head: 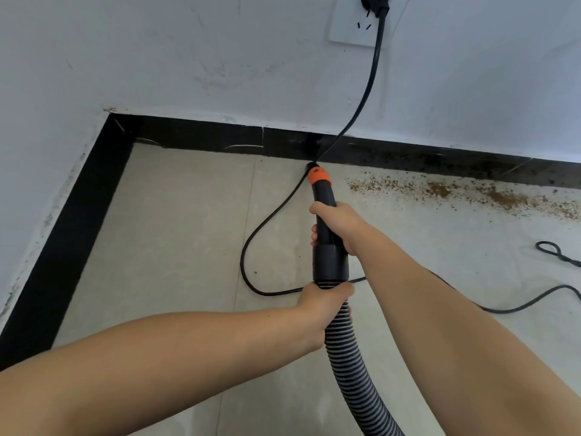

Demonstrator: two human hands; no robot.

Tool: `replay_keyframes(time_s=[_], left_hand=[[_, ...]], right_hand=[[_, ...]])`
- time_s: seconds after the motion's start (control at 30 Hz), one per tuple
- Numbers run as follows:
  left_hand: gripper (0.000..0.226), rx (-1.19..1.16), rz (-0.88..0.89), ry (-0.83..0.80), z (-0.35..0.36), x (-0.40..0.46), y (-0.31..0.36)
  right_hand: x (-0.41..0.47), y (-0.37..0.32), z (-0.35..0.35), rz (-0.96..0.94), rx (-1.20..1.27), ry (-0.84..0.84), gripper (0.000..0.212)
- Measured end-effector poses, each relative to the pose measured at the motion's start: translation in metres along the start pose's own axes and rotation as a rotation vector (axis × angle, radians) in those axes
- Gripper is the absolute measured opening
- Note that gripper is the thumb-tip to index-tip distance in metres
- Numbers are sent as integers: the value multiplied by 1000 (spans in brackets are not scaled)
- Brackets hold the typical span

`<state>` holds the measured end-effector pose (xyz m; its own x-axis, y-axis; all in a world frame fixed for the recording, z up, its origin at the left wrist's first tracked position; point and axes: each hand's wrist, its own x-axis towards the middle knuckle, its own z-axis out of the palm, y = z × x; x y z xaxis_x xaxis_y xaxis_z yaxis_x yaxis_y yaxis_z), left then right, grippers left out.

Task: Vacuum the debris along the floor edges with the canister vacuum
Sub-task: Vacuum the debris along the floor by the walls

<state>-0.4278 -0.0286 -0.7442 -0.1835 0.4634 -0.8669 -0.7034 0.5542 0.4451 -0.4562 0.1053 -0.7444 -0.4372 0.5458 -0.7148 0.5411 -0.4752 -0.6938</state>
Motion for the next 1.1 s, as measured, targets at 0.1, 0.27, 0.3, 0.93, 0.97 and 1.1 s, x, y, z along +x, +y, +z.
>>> replay_keyframes(time_s=[0.1,0.27,0.3,0.93,0.97,1.1], left_hand=[[12,35,-56,-39,3,-13,-10],[14,154,-151,-115,27,-42,-28],[16,176,-154,-129,32,-45,-31],[14,249,-11,-129,165,-49,-35],[14,232,-19,-147,180,-50,-38],[14,166,-56,-201,214,-47,-51]], right_hand=[[-16,11,-6,23,-3,-25,15],[-48,29,-39,101,52,-18,20],[-53,32,-48,117,74,-5,21],[-56,37,-198,195,183,58,20],[-57,38,-212,197,157,63,20],[-57,48,-252,213,154,61,20]])
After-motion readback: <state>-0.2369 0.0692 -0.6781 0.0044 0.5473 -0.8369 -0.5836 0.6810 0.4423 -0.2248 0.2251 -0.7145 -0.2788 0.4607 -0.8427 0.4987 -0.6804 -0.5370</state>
